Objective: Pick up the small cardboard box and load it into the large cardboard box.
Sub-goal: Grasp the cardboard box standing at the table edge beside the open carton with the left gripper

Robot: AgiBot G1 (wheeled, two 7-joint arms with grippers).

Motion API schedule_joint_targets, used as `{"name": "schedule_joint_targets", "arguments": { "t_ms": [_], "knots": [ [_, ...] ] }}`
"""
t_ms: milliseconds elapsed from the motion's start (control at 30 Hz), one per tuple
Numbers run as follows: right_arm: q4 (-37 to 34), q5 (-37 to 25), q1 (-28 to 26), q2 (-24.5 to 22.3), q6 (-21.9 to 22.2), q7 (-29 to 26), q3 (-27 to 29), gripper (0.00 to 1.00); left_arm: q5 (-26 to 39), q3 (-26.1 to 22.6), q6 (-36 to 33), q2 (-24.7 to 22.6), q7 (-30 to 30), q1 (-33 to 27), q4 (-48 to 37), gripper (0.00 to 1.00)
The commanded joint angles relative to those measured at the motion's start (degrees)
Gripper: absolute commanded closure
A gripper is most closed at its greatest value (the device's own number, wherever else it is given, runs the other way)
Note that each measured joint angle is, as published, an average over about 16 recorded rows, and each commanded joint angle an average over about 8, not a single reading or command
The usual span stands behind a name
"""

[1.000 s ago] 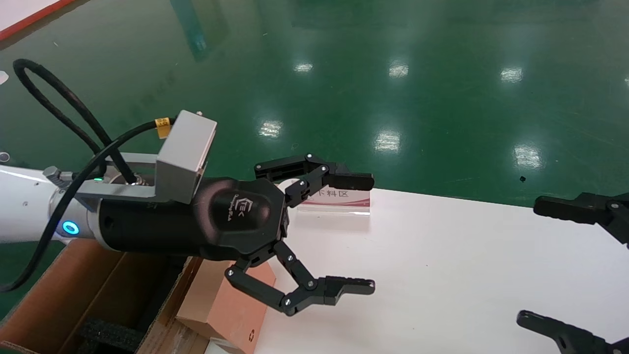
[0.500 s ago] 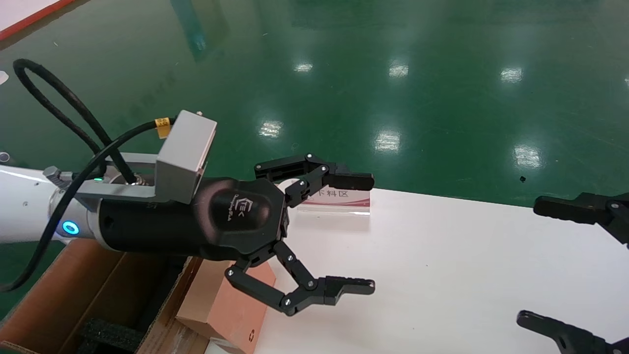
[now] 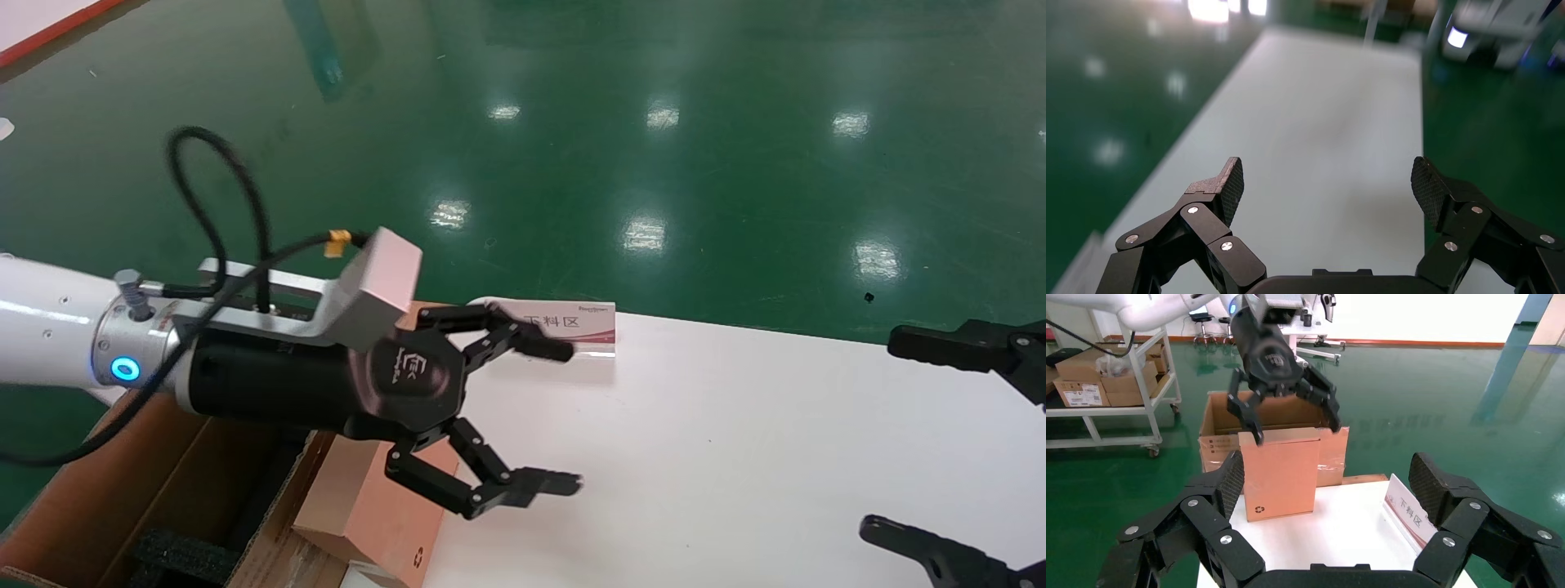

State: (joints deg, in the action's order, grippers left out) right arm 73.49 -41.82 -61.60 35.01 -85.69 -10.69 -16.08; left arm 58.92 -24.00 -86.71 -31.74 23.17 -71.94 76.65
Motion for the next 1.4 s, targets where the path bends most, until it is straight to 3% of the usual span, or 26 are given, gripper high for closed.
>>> {"name": "schedule_joint_targets", "arguments": {
  "t_ms": [33, 267, 600, 1000, 1400],
  "knots": [
    [0.0, 0.0, 0.0, 0.0, 0.0, 0.0, 0.0, 0.0, 3.8, -1.5, -0.8, 0.6, 2.9, -2.3, 0.6, 0.0],
    [0.0, 0.0, 0.0, 0.0, 0.0, 0.0, 0.0, 0.0, 18.5, -13.5, -4.0, -1.4, 13.9, -17.7, 0.7, 0.0],
    [0.0, 0.1, 0.0, 0.0, 0.0, 0.0, -0.1, 0.0, 28.7, -31.8, -4.1, -4.2, 33.9, -33.2, 0.8, 0.0],
    [0.0, 0.1, 0.0, -0.1, 0.1, 0.1, -0.1, 0.0, 31.1, -51.4, -4.1, -9.3, 51.0, -45.9, 1.0, 0.0],
    [0.0, 0.1, 0.0, -0.1, 0.1, 0.1, -0.2, 0.0, 27.7, -66.9, -3.2, -12.2, 61.1, -54.0, 1.2, 0.0]
  ]
}}
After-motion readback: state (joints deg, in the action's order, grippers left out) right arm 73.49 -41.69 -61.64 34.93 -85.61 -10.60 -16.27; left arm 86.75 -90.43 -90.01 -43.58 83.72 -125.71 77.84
